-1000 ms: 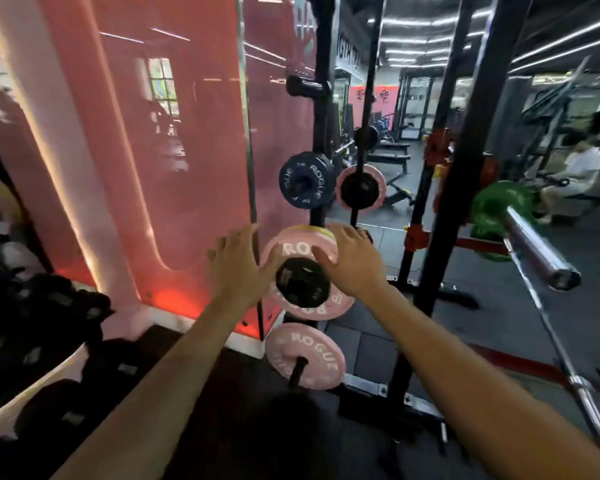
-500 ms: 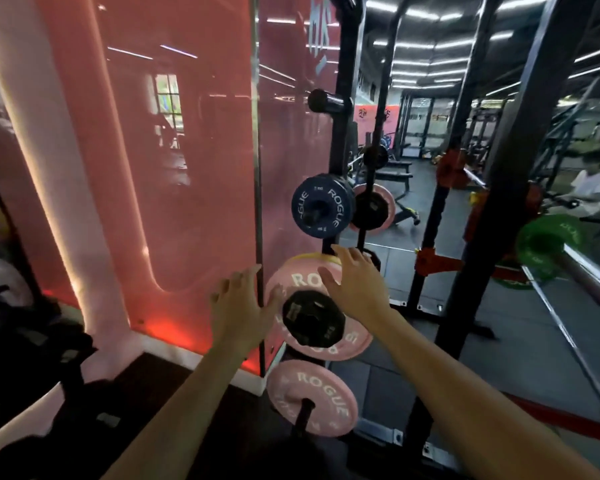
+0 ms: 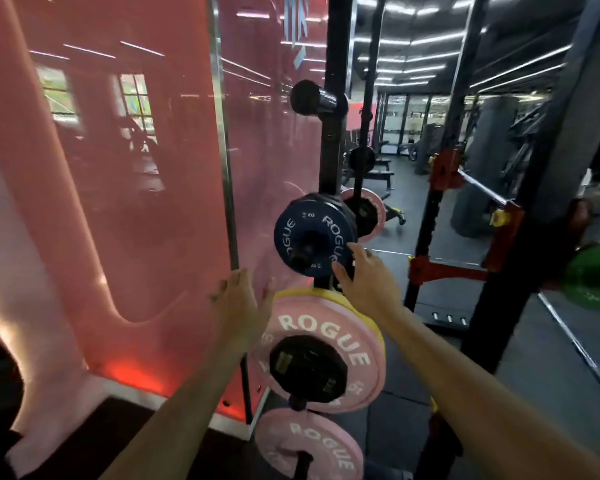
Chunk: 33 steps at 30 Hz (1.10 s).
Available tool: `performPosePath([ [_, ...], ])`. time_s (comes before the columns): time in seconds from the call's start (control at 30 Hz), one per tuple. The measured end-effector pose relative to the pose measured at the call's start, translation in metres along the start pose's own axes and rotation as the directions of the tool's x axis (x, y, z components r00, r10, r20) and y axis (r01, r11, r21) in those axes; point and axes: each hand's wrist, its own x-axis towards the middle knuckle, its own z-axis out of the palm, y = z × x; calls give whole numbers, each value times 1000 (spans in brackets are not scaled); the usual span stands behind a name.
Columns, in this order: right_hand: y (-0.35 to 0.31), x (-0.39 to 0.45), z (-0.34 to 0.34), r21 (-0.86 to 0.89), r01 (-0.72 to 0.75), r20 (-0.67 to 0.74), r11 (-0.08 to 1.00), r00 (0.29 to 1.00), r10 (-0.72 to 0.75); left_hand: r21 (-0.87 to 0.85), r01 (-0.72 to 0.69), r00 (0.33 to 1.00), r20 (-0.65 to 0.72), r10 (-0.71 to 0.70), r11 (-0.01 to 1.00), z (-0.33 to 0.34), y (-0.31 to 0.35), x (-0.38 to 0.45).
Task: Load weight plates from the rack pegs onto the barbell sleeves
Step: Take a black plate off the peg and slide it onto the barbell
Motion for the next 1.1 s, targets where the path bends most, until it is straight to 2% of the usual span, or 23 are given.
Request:
performPosePath([
  [0.2, 5, 45, 35, -66, -94, -69, 993, 994, 89, -125, -91, 995, 33, 96, 988, 43, -6, 80],
  [0.3, 5, 64, 43, -97, -132, -118, 986, 986, 121, -113, -168, 985, 11, 170, 979, 62, -10, 113],
  [0.47, 4, 82, 51, -137, -291, -210, 947, 943, 259, -137, -268, 960, 40, 276, 954, 86, -16, 144],
  [0.53, 4, 84, 53, -192, -307, -218, 932, 939, 265, -140, -299, 953, 11, 304, 944, 90, -17, 149],
  [0.7, -5, 82, 57, -287, -319, -208, 903, 941, 266, -331, -258, 963, -12, 269, 908, 93, -17, 151],
  [0.97, -26, 67, 54, -221, -360, -195, 906, 927, 321, -510, -137, 971, 101, 218, 849, 88, -16, 142],
  [1.1, -26, 50, 48, -171, -348, -204, 922, 928, 313, -576, -190, 956, 75, 283, 795, 73, -22, 135],
])
